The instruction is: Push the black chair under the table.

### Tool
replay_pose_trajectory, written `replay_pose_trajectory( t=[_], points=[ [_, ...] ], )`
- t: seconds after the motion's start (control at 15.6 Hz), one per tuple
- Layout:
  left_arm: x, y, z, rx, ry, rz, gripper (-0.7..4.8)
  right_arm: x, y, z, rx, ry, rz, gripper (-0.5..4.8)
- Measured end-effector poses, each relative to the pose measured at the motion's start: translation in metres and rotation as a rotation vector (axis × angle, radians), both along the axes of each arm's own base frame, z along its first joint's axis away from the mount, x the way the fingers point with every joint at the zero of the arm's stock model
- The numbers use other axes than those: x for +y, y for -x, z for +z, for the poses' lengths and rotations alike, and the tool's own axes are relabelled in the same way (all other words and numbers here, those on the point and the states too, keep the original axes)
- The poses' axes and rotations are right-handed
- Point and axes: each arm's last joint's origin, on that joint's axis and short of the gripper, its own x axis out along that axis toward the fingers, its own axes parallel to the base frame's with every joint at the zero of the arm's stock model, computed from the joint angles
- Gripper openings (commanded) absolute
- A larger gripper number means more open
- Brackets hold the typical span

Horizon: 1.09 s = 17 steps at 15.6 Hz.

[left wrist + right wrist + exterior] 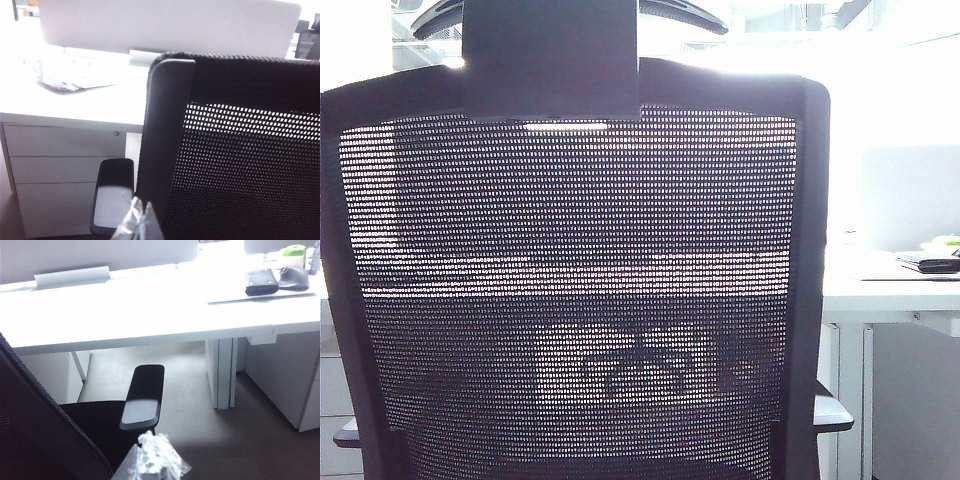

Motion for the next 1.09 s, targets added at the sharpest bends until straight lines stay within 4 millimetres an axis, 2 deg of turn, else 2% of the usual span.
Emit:
replay_pose_trajectory(
  t=[0.51, 0.7, 0.83, 0.9, 0.96, 1.09],
  points=[
    [0.000, 0.000, 0.000, -0.001, 0.001, 0.015, -0.05, 0.000, 0.000, 0.000, -0.001, 0.000, 0.000, -0.09],
    [0.000, 0.001, 0.009, -0.090, 0.004, 0.005, -0.06, 0.000, 0.000, 0.006, -0.058, -0.111, 0.009, -0.09],
    [0.001, 0.007, 0.032, -0.339, 0.056, 0.012, -0.06, 0.000, 0.001, 0.017, -0.156, -0.133, 0.017, -0.09],
    [0.003, 0.013, 0.047, -0.418, 0.159, 0.055, -0.06, 0.000, 0.006, 0.040, -0.248, -0.137, 0.016, -0.09],
    [0.003, 0.015, 0.055, -0.426, 0.199, 0.060, -0.06, 0.000, 0.011, 0.055, -0.301, -0.141, 0.019, -0.09],
    [0.003, 0.023, 0.075, -0.466, 0.219, 0.046, -0.06, 0.001, 0.021, 0.089, -0.350, -0.151, 0.059, -0.09]
  ],
)
